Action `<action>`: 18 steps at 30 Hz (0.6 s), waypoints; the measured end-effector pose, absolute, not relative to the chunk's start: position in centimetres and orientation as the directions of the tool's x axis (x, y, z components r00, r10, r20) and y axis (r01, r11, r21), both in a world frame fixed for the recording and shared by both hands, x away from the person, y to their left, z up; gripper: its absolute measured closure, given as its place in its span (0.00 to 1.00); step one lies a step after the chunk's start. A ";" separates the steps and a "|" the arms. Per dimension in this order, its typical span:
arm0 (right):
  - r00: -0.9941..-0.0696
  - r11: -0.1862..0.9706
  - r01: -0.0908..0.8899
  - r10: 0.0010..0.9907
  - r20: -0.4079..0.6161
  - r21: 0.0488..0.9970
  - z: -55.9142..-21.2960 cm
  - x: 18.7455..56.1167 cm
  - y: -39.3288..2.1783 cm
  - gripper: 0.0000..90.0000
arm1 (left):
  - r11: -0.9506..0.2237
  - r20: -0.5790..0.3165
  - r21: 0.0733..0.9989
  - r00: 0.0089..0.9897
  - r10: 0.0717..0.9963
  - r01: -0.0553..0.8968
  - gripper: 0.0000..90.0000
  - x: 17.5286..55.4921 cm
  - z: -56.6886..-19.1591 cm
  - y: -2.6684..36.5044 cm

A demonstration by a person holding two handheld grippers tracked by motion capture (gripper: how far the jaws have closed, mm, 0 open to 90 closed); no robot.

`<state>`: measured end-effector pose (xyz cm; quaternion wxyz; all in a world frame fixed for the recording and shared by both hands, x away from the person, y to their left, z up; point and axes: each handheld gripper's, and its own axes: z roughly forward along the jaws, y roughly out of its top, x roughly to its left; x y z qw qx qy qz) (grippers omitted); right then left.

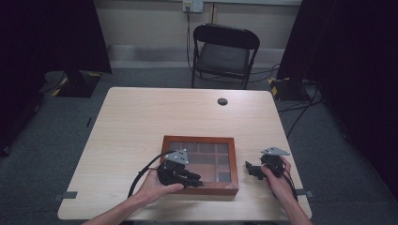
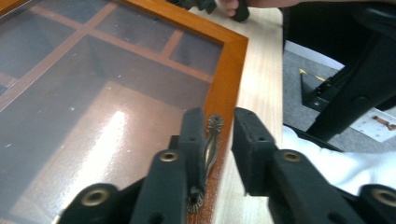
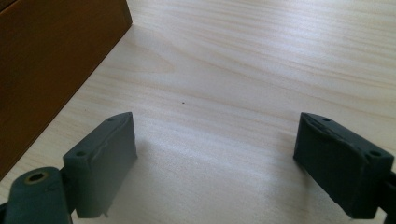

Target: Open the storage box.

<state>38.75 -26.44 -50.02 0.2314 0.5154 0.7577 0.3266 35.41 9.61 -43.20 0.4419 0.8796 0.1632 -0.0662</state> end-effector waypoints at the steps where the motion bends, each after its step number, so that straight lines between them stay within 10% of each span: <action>1: -0.361 0.255 0.630 0.932 -0.014 0.733 -50.0 38.8 -26.4 0.13 | -0.559 -0.259 0.754 0.939 0.229 0.344 0.85 35.4 -43.2 9.6; 18: -0.360 0.253 0.631 0.933 -0.013 0.733 -50.0 38.7 -26.4 0.13 | -0.552 -0.232 0.767 0.943 0.237 0.328 0.90 35.2 -44.3 9.3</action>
